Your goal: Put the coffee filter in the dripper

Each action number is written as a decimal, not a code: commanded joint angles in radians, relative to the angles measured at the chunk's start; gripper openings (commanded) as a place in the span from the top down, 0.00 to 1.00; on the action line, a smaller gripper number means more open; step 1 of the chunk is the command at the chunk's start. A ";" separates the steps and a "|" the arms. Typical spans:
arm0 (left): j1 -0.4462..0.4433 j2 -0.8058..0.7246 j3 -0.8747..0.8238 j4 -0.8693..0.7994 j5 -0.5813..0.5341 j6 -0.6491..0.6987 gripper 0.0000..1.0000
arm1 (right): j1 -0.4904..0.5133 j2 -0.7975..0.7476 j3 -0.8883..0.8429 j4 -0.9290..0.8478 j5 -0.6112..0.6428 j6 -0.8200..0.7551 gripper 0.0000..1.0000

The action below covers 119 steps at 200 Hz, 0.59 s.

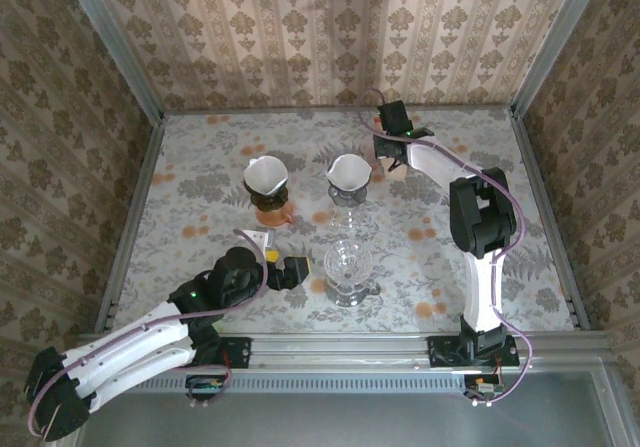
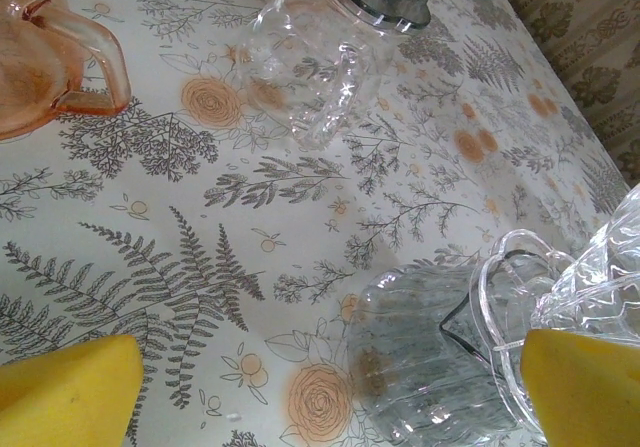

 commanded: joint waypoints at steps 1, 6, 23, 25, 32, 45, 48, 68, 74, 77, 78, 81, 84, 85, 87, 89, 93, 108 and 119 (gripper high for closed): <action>0.008 -0.013 0.022 0.023 0.021 -0.003 0.01 | 0.014 -0.131 -0.058 0.030 0.044 0.004 1.00; 0.008 -0.019 0.023 0.022 0.022 -0.003 0.01 | 0.017 -0.152 -0.073 0.027 0.049 0.010 1.00; 0.008 -0.041 0.026 0.015 0.023 0.000 0.01 | 0.024 -0.227 -0.125 0.009 0.068 0.042 1.00; 0.007 -0.044 0.026 0.013 0.022 0.002 0.01 | 0.024 -0.231 -0.128 0.008 0.068 0.043 1.00; 0.008 -0.056 0.026 0.009 0.022 0.004 0.01 | 0.027 -0.272 -0.157 0.004 0.074 0.056 1.00; 0.007 -0.080 0.028 -0.004 0.020 0.011 0.01 | 0.039 -0.345 -0.204 -0.007 0.089 0.070 1.00; 0.007 -0.085 0.029 -0.007 0.020 0.012 0.01 | 0.041 -0.362 -0.216 -0.010 0.094 0.073 1.00; 0.008 -0.126 0.036 -0.035 0.015 0.025 0.00 | 0.063 -0.499 -0.305 -0.029 0.121 0.090 1.00; 0.007 -0.140 0.038 -0.041 0.014 0.029 0.00 | 0.069 -0.543 -0.331 -0.040 0.127 0.099 1.00; 0.007 -0.147 0.039 -0.044 0.013 0.031 0.00 | 0.072 -0.566 -0.344 -0.045 0.132 0.104 1.00; 0.008 -0.148 0.039 -0.046 0.012 0.032 0.00 | 0.073 -0.573 -0.349 -0.046 0.132 0.106 1.00; 0.007 -0.155 0.039 -0.048 0.011 0.033 0.00 | 0.077 -0.596 -0.363 -0.052 0.135 0.110 1.00; 0.008 -0.162 0.040 -0.052 0.009 0.034 0.00 | 0.080 -0.619 -0.377 -0.056 0.137 0.116 1.00; 0.008 -0.163 0.041 -0.053 0.008 0.035 0.00 | 0.082 -0.627 -0.381 -0.059 0.138 0.117 1.00; 0.007 -0.168 0.041 -0.055 0.007 0.036 0.00 | 0.085 -0.642 -0.390 -0.064 0.139 0.120 1.00; 0.008 -0.172 0.041 -0.058 0.007 0.037 0.00 | 0.088 -0.659 -0.398 -0.067 0.139 0.124 1.00; 0.007 -0.179 0.043 -0.064 0.005 0.039 0.00 | 0.095 -0.697 -0.415 -0.077 0.144 0.129 1.00; 0.008 -0.203 0.055 -0.087 0.000 0.049 0.00 | 0.131 -0.819 -0.470 -0.121 0.157 0.150 1.00; 0.008 -0.213 0.066 -0.106 -0.005 0.057 0.00 | 0.167 -0.902 -0.495 -0.170 0.161 0.171 1.00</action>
